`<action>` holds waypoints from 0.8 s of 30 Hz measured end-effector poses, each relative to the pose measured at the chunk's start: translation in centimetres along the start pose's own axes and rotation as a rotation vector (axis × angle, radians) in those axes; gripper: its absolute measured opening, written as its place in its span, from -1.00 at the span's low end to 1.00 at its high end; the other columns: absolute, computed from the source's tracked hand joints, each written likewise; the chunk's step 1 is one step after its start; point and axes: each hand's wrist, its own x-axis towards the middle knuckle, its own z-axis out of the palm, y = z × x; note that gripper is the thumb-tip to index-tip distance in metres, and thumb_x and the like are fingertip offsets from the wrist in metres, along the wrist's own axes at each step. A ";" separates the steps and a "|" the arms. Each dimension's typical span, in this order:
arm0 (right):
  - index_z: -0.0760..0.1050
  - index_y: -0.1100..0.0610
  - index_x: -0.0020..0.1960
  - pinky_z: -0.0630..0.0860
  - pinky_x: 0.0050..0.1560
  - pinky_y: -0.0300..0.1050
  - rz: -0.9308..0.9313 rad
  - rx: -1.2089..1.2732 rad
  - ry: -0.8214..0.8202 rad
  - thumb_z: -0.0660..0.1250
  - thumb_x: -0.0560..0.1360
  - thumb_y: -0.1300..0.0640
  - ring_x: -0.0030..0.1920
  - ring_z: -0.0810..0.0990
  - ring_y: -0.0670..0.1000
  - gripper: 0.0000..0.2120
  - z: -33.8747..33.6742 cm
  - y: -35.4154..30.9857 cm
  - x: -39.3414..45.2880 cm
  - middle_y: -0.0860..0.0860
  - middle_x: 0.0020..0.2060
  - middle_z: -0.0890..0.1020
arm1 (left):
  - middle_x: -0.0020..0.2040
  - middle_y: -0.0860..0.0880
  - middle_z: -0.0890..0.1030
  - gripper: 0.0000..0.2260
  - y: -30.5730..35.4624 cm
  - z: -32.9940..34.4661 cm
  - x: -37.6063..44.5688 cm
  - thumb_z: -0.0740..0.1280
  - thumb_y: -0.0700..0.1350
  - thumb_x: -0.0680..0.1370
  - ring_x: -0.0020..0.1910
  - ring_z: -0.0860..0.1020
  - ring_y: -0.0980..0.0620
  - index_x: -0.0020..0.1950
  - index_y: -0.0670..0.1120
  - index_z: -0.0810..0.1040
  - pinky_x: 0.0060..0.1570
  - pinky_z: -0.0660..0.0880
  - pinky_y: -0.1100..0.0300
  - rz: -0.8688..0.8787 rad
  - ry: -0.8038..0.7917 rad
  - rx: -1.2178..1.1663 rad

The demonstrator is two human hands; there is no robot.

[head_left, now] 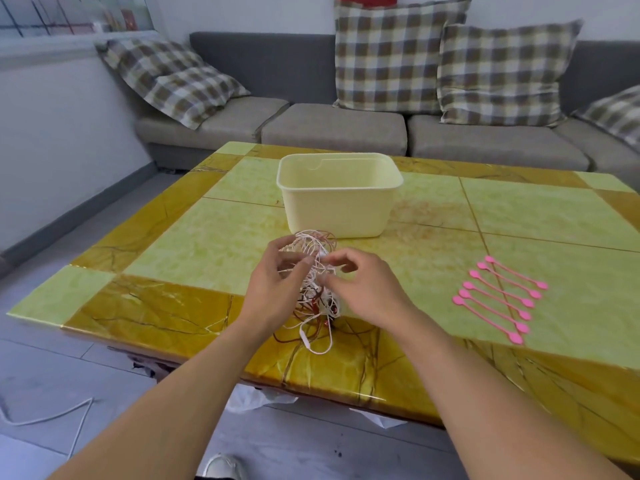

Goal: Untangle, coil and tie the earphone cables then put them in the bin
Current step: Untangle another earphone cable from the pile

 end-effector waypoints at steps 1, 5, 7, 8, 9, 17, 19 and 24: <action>0.62 -0.08 0.12 0.45 -0.12 -0.35 0.002 0.009 -0.016 0.52 0.47 -0.07 -0.10 0.58 -0.22 -0.74 0.3 -0.1 -0.1 -0.20 -0.08 0.64 | 0.07 0.13 0.66 -0.67 0.2 0.1 0.0 0.35 0.00 0.63 -0.06 0.57 0.37 0.38 0.11 0.42 -0.16 0.43 0.51 -0.003 -0.005 0.001; 0.62 -0.10 0.08 0.44 -0.30 -0.14 0.008 -0.164 -0.067 0.53 0.42 -0.18 -0.35 0.53 -0.11 -0.70 1.5 0.1 0.0 -0.12 -0.34 0.56 | 0.07 0.04 0.70 -0.72 0.3 0.3 -0.1 0.16 -0.14 0.69 0.06 0.65 0.14 0.37 0.08 0.46 0.15 0.55 0.13 0.000 0.031 -0.189; 0.66 -0.10 0.02 0.33 -0.35 -0.18 -0.005 -0.189 -0.083 0.50 0.46 -0.15 -0.39 0.47 -0.14 -0.80 2.0 0.0 -0.1 -0.13 -0.39 0.51 | 0.12 -0.01 0.70 -0.66 0.5 0.2 -0.1 0.09 -0.18 0.70 0.13 0.66 0.03 0.43 0.06 0.41 0.18 0.56 0.05 0.016 0.000 -0.270; 0.68 -0.08 -0.02 0.31 -0.36 -0.19 -0.006 -0.171 -0.081 0.48 0.49 -0.12 -0.40 0.46 -0.14 -0.86 2.1 -0.2 0.0 -0.13 -0.41 0.51 | 0.14 -0.01 0.69 -0.64 0.7 0.2 -0.1 0.08 -0.18 0.70 0.13 0.67 0.00 0.46 0.08 0.38 0.17 0.57 0.04 0.023 -0.020 -0.276; 0.69 -0.07 -0.07 0.31 -0.36 -0.19 -0.003 -0.146 -0.074 0.46 0.51 -0.07 -0.41 0.46 -0.13 -0.90 2.0 -0.4 0.1 -0.13 -0.42 0.51 | 0.17 0.00 0.68 -0.63 0.7 0.2 -0.2 0.07 -0.18 0.70 0.11 0.68 0.00 0.47 0.10 0.35 0.15 0.57 0.05 0.027 -0.034 -0.272; 0.59 0.10 -0.05 0.50 -0.27 -0.31 0.070 0.553 0.136 0.30 0.65 0.14 -0.19 0.63 -0.10 -0.86 -0.5 -2.6 0.8 -0.01 -0.19 0.70 | 0.22 0.24 0.53 -0.19 -0.9 -0.3 0.3 0.53 0.24 0.39 0.12 0.59 0.24 0.53 0.16 0.20 0.03 0.53 0.28 -0.025 -0.019 -0.039; 0.56 0.12 -0.05 0.54 -0.17 -0.28 0.065 0.687 0.122 0.26 0.66 0.19 -0.15 0.67 -0.10 -0.85 -0.9 -3.0 0.9 -0.02 -0.21 0.71 | 0.19 0.28 0.53 -0.27 -1.4 0.8 0.2 0.60 0.15 0.37 0.10 0.57 0.29 0.42 0.17 0.30 0.00 0.51 0.33 -0.019 -0.063 0.027; 0.52 0.07 -0.08 0.53 0.09 -0.08 0.033 0.784 0.299 0.21 0.68 0.20 -0.06 0.67 -0.07 -0.81 -2.4 -3.0 0.8 -0.05 -0.20 0.69 | -0.39 0.19 0.58 -0.88 -2.5 1.5 1.2 0.44 0.04 0.56 -0.53 0.40 0.21 -0.01 0.02 0.71 -0.46 0.30 0.22 -0.025 0.065 0.124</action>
